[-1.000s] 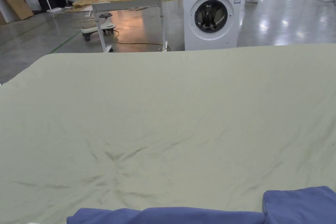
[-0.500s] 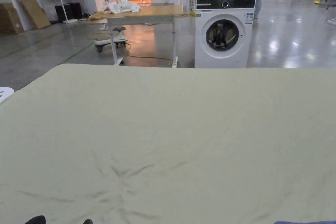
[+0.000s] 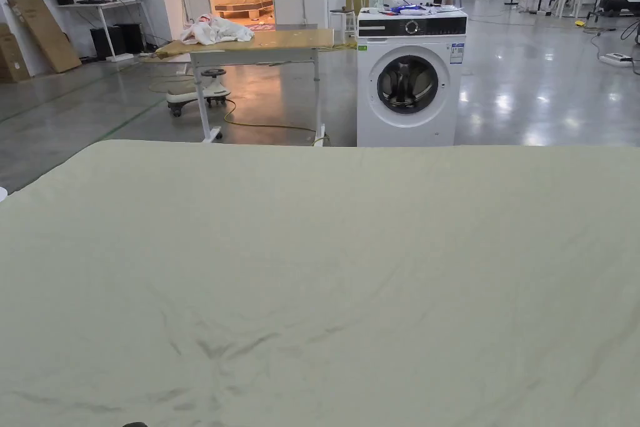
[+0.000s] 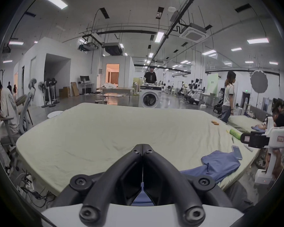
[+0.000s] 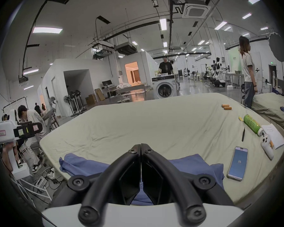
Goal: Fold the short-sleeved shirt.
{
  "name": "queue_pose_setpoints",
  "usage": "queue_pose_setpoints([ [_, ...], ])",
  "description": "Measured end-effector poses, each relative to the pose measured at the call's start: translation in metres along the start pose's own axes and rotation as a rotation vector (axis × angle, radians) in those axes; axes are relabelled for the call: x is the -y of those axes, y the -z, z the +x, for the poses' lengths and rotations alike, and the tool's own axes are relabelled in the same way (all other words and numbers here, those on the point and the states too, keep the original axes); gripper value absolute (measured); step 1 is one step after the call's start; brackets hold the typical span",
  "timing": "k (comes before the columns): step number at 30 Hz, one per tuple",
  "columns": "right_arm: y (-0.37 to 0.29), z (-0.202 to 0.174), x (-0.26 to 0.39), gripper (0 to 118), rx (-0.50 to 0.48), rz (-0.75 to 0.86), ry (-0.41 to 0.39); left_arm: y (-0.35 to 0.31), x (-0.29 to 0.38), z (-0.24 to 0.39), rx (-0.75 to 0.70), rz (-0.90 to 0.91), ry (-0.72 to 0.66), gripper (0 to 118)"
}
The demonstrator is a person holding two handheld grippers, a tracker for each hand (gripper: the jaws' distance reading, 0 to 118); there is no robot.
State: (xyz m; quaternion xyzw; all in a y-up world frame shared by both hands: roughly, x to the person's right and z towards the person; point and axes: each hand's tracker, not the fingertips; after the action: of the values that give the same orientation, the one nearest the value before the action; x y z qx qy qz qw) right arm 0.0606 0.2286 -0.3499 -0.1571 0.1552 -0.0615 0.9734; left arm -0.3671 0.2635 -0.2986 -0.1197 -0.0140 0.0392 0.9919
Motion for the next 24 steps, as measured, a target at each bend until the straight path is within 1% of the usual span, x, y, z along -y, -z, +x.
queue_pose_setpoints([
  [4,-0.001,0.002,0.001,0,0.006,-0.003,-0.016,0.001,0.001,-0.008,-0.007,0.0,-0.021,0],
  [6,-0.001,0.005,0.003,0,0.012,-0.006,-0.014,0.002,0.003,-0.021,0.01,-0.007,-0.065,0],
  [7,-0.002,0.005,0.005,0,0.018,-0.011,-0.011,0.003,0.004,-0.031,0.015,-0.021,-0.117,0],
  [8,-0.004,0.006,0.006,0,0.026,-0.015,-0.009,0.004,0.006,-0.048,-0.005,-0.013,-0.199,0],
  [9,-0.006,0.009,0.008,0,0.03,-0.017,-0.006,0.008,0.007,-0.068,-0.016,-0.015,-0.297,3],
  [10,-0.007,0.012,0.011,0,0.032,-0.022,0.004,0.013,0.012,-0.091,-0.003,-0.043,-0.392,13],
  [12,-0.007,0.014,0.013,0,0.026,-0.041,0.056,0.027,0.029,-0.131,0.001,-0.138,-0.541,69],
  [13,-0.007,0.017,0.016,0,0.024,-0.045,0.093,0.039,0.041,-0.156,0.022,-0.179,-0.592,90],
  [14,-0.006,0.02,0.019,0,0.02,-0.049,0.123,0.047,0.056,-0.171,0.037,-0.213,-0.646,97],
  [15,-0.005,0.021,0.019,0,0.013,-0.057,0.153,0.055,0.07,-0.184,0.033,-0.245,-0.696,97],
  [16,-0.005,0.022,0.02,0,0.013,-0.061,0.164,0.062,0.083,-0.191,0.029,-0.263,-0.728,97],
  [19,-0.004,0.023,0.021,0,0.018,-0.062,0.173,0.09,0.124,-0.214,0.071,-0.299,-0.886,97],
  [20,-0.004,0.023,0.021,0,0.021,-0.068,0.171,0.1,0.134,-0.216,0.075,-0.314,-0.922,97],
  [21,-0.004,0.022,0.02,0,0.025,-0.072,0.163,0.113,0.143,-0.211,0.113,-0.34,-0.936,96],
  [22,-0.005,0.022,0.02,0,0.028,-0.074,0.155,0.121,0.15,-0.209,0.121,-0.349,-0.945,93],
  [23,-0.007,0.023,0.02,0,0.032,-0.078,0.148,0.13,0.157,-0.207,0.122,-0.368,-0.947,86],
  [24,-0.009,0.023,0.019,0,0.035,-0.081,0.143,0.137,0.162,-0.204,0.156,-0.364,-0.964,79],
])
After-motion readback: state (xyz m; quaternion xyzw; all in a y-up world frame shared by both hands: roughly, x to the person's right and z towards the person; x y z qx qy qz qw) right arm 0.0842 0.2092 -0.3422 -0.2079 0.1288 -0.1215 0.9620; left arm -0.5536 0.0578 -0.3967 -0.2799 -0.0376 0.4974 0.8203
